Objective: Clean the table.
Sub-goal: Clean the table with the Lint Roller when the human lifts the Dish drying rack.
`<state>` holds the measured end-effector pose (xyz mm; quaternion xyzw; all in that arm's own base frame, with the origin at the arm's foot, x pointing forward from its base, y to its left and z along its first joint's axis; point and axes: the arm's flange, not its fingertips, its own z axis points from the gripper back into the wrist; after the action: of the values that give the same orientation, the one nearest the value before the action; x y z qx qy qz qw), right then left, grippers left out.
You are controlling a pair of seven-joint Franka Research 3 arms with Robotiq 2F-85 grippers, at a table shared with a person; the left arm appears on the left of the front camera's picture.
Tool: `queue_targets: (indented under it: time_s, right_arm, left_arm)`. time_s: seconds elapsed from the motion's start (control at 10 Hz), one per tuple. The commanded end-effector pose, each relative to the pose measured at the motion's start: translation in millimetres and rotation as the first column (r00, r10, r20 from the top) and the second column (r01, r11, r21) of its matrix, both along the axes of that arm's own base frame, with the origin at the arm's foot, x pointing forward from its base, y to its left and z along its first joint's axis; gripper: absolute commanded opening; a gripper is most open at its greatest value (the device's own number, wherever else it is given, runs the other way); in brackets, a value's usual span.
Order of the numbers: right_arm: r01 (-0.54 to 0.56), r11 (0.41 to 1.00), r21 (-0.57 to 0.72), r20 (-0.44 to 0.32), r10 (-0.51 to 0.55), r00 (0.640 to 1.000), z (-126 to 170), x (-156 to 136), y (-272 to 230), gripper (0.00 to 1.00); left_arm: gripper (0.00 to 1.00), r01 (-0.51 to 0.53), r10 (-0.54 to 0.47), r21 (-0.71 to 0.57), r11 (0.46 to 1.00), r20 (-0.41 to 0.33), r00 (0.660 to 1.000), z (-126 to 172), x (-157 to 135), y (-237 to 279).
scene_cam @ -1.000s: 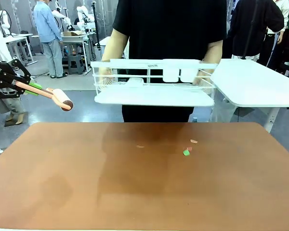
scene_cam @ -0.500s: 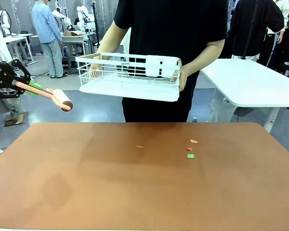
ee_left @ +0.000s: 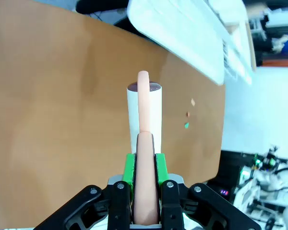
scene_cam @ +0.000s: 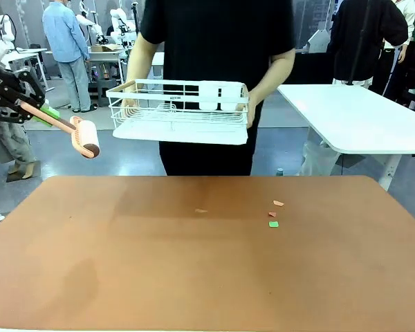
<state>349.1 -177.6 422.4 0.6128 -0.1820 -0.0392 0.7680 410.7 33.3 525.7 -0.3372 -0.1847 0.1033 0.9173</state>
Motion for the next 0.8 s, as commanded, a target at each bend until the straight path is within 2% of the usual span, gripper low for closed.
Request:
queue_targets:
  time_s: [0.0,0.2,0.4,0.7]
  right_arm:
    - [0.007,1.0,0.0,-0.005,-0.007,1.0,3,0,0,1.0]
    - [0.007,1.0,0.0,-0.005,-0.007,1.0,3,0,0,1.0]
    - [0.007,1.0,0.0,-0.005,-0.007,1.0,3,0,0,1.0]
    - [0.007,1.0,0.0,-0.005,-0.007,1.0,3,0,0,1.0]
  left_arm:
    - [0.21,0.162,-0.163,0.032,0.986,0.024,0.986,7,11,-8]
    - [0.21,0.264,-0.264,0.046,0.963,-0.003,0.965,-2,30,-39]
    - [0.21,0.311,-0.31,0.08,0.947,-0.024,0.951,-31,50,-83]
    - [0.21,0.297,-0.292,0.029,0.955,-0.111,0.95,-88,87,-126]
